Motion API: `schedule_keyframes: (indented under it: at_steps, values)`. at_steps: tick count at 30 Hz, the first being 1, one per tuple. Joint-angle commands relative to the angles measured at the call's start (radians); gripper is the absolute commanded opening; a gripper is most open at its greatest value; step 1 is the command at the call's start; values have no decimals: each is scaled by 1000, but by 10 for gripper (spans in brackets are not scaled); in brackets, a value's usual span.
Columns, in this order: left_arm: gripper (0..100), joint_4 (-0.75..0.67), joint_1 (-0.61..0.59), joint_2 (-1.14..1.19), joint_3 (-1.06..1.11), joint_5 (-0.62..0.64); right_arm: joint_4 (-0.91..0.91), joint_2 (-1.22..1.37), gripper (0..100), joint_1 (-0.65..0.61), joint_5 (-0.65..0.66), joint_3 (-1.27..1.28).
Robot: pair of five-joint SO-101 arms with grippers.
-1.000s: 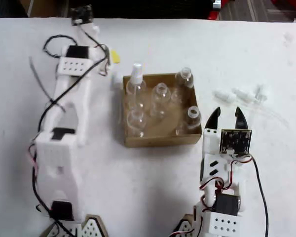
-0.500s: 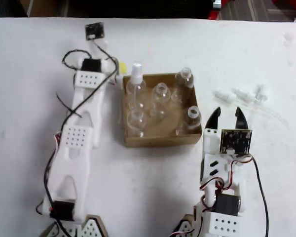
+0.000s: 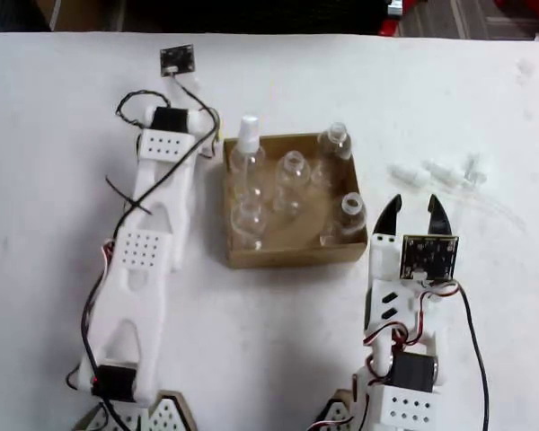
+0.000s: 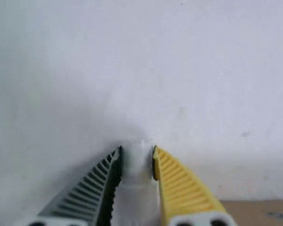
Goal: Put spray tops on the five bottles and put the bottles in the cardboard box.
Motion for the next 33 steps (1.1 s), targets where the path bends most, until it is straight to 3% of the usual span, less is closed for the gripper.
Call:
schedule_keyframes:
  at_steps: [1,6,12,16,22,33]
  values:
    - [42,138,-19,-31,-57,9,-16,-1,149,-4,-2,9]
    - [46,325,-48,-120,-55,-25,-16,-1,149,-4,-2,9]
    - [47,348,-91,-162,-44,-376,-16,-1,149,-4,-2,9]
    - [61,348,-120,-151,-44,-348,-16,-1,149,-4,-2,9]
    - [260,348,-159,-157,-44,-287,-16,-1,149,-4,-2,9]
    - [235,318,-156,-147,-44,-347,-16,-1,149,-2,-2,9]
